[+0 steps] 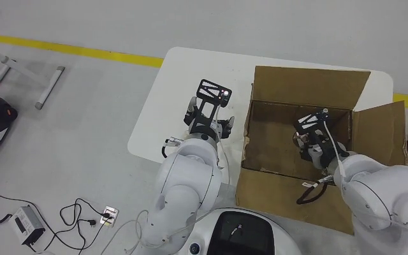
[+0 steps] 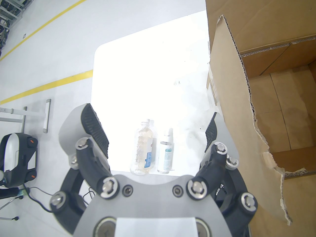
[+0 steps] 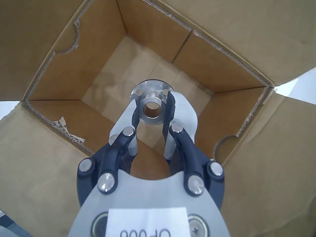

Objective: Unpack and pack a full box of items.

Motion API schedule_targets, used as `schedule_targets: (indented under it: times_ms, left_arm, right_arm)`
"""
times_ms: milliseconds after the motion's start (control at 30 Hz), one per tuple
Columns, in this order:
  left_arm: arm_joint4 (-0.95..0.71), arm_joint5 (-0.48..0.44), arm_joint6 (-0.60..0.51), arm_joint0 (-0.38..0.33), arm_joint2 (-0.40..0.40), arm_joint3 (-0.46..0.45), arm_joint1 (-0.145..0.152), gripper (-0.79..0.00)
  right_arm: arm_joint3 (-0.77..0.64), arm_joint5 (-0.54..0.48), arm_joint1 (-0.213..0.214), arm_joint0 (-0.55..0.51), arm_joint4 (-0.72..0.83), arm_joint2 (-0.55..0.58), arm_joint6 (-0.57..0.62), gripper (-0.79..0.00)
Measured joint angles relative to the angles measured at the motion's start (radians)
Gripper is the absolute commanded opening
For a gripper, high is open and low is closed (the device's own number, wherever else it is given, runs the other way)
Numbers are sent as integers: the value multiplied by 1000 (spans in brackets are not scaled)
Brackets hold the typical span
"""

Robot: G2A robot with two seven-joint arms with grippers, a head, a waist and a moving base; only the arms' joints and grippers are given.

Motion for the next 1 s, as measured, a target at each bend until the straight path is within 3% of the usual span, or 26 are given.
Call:
schedule_targets:
  times_ms: [267, 367, 1000]
  left_arm:
    - [0, 0, 0, 0, 0, 0, 0, 0]
    - [0, 0, 0, 0, 0, 0, 0, 0]
    - [0, 0, 0, 0, 0, 0, 0, 0]
  right_arm:
    - [-3, -1, 0, -2, 2, 1, -2, -785]
    - [-33, -31, 5, -22, -9, 20, -73, -785]
    - [-186, 11, 36, -73, 66, 296, -101, -785]
